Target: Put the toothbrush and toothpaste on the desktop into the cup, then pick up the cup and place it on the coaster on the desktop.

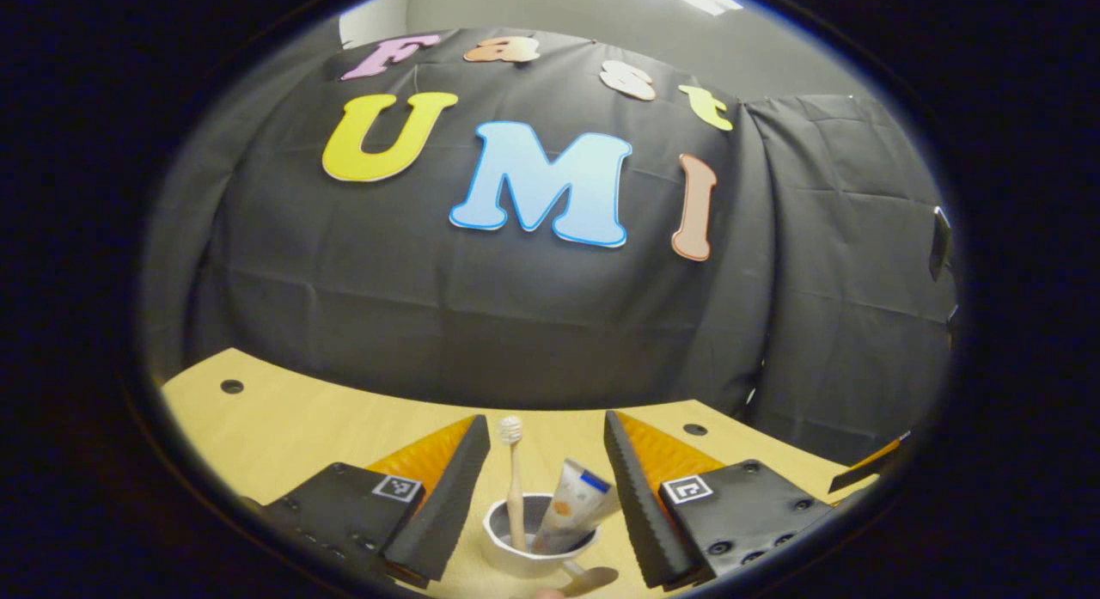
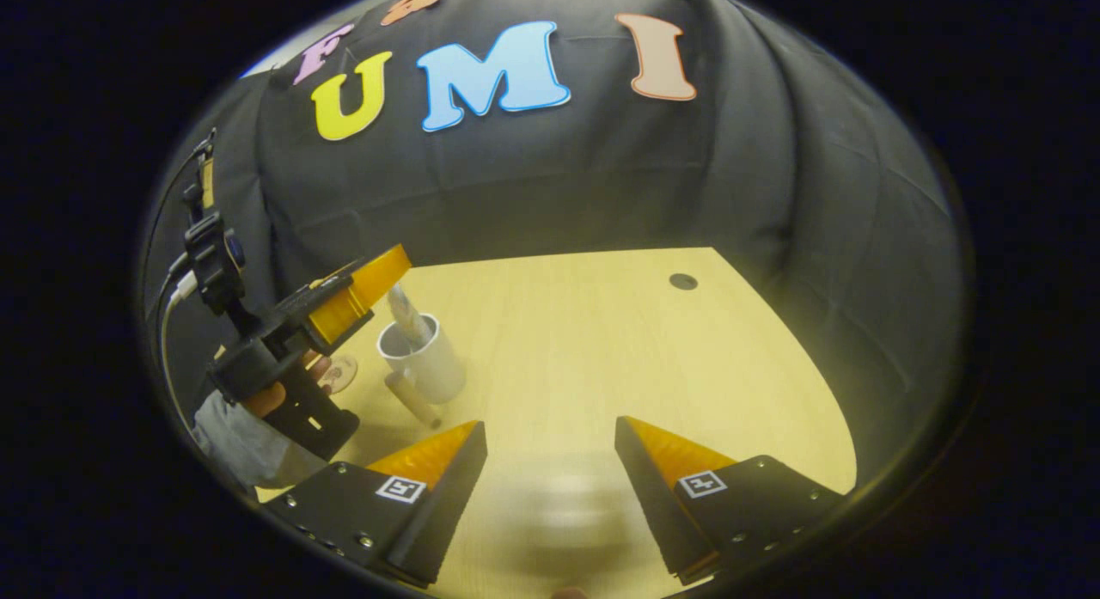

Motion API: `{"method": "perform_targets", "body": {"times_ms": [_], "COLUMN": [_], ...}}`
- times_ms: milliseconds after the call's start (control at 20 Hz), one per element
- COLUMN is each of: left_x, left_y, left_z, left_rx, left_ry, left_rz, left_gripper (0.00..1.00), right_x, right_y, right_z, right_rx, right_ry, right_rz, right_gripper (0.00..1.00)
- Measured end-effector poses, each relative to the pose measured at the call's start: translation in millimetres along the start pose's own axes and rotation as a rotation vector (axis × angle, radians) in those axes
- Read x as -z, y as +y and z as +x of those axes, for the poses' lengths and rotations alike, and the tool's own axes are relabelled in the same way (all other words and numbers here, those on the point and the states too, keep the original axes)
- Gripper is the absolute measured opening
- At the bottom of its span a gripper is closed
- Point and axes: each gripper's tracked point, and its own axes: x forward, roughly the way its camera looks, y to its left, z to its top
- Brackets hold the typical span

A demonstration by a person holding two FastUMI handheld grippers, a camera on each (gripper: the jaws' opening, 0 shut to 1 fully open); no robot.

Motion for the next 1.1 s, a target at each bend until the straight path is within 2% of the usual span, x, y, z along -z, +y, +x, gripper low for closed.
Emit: {"method": "perform_targets", "body": {"times_ms": [100, 250, 400, 500, 550, 600, 800, 850, 900, 1100], "left_x": [-6.6, -18.6, -26.0, -30.7, -30.9, -31.9, -34.4, -34.2, -34.4, -31.8], "left_y": [4.1, 14.7, 31.3, 46.2, 53.9, 61.4, 87.9, 94.3, 100.8, 121.9], "left_z": [-7.2, -20.1, -34.0, -44.9, -50.7, -56.9, -79.5, -84.3, -89.6, -108.4], "left_rx": [-0.003, -0.023, -0.056, -0.085, -0.103, -0.122, -0.177, -0.188, -0.201, -0.245], "left_ry": [0.001, 0.006, 0.016, 0.024, 0.031, 0.039, 0.066, 0.068, 0.073, 0.098], "left_rz": [0.006, 0.015, 0.006, -0.008, -0.006, 0.000, -0.003, -0.009, -0.012, -0.022], "left_gripper": [0.92, 0.92, 0.97, 0.97, 0.93, 0.97, 0.97, 1.00, 0.97, 0.97], "right_x": [-3.4, -9.6, -12.9, -15.2, -16.6, -16.5, -15.1, -13.2, -12.5, -5.4], "right_y": [11.3, 28.3, 47.3, 61.5, 68.6, 74.4, 99.7, 104.8, 110.0, 126.6], "right_z": [2.6, 7.4, 14.2, 20.7, 23.7, 27.2, 44.9, 49.9, 54.3, 72.7], "right_rx": [-0.018, -0.041, -0.070, -0.092, -0.102, -0.110, -0.146, -0.151, -0.156, -0.161], "right_ry": [-0.003, -0.007, 0.000, 0.007, 0.012, 0.020, 0.061, 0.070, 0.079, 0.133], "right_rz": [-0.006, -0.022, -0.040, -0.063, -0.078, -0.096, -0.157, -0.175, -0.193, -0.247], "right_gripper": [0.89, 0.89, 0.90, 0.91, 0.91, 0.91, 0.90, 0.91, 0.90, 0.91]}}
